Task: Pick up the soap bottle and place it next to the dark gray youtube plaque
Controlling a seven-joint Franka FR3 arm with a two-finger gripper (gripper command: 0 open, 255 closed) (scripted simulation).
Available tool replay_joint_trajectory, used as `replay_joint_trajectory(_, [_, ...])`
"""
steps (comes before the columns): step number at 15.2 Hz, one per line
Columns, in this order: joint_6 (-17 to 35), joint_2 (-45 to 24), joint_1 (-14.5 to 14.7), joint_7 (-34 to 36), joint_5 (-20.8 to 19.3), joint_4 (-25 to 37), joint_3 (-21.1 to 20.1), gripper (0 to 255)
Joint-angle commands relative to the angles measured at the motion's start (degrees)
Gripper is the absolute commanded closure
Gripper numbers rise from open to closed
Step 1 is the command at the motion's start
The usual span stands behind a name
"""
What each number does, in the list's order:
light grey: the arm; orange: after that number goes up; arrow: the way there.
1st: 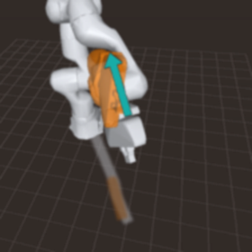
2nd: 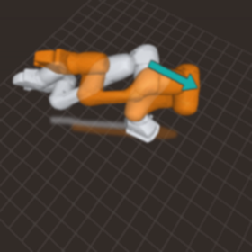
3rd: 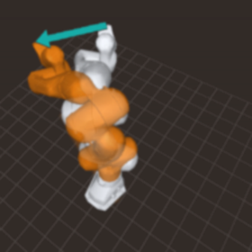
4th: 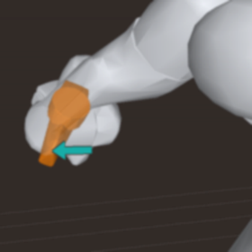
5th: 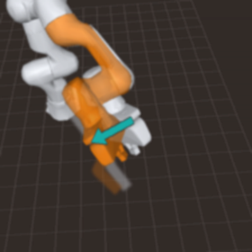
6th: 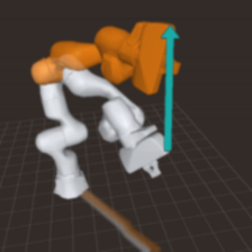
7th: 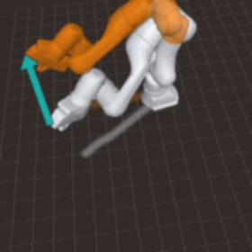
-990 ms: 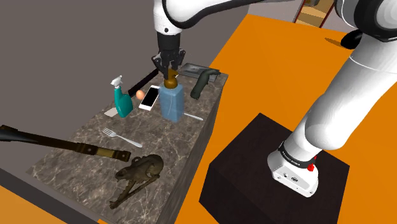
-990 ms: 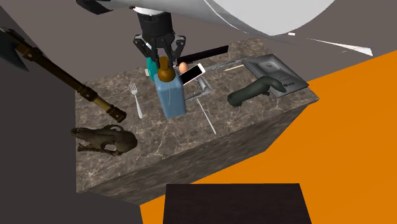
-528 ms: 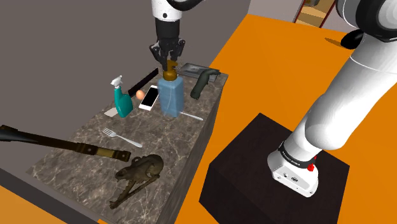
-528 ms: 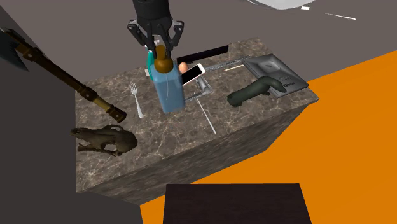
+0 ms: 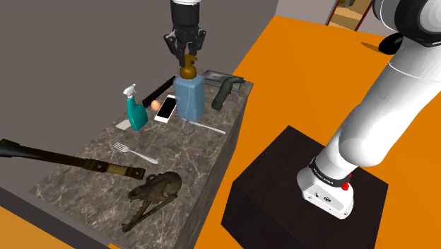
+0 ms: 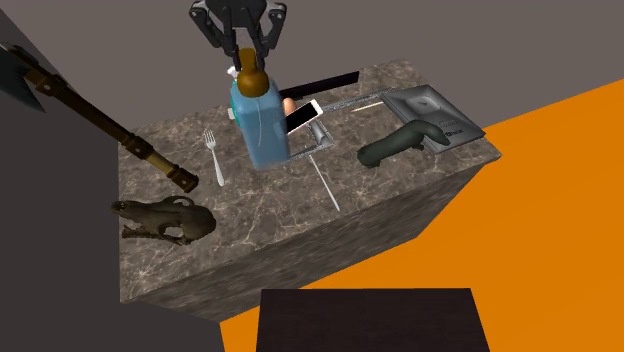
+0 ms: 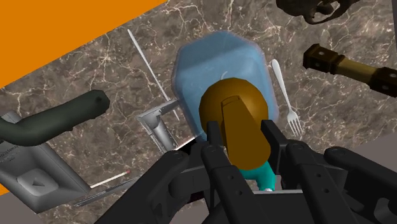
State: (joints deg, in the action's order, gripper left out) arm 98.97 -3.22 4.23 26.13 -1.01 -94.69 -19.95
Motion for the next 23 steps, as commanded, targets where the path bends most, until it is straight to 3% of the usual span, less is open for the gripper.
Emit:
replay_joint_trajectory(1, [-1.50, -0.17, -0.03, -0.09, -0.05, 1.67, 0.03, 255])
replay_joint_trajectory(19, [-17.17, -5.18, 1.18, 0.98, -1.89, 22.04, -0.59, 255])
replay_joint_trajectory(23, [-13.43, -5.86, -1.49, -3.41, -1.72, 19.02, 1.31, 255])
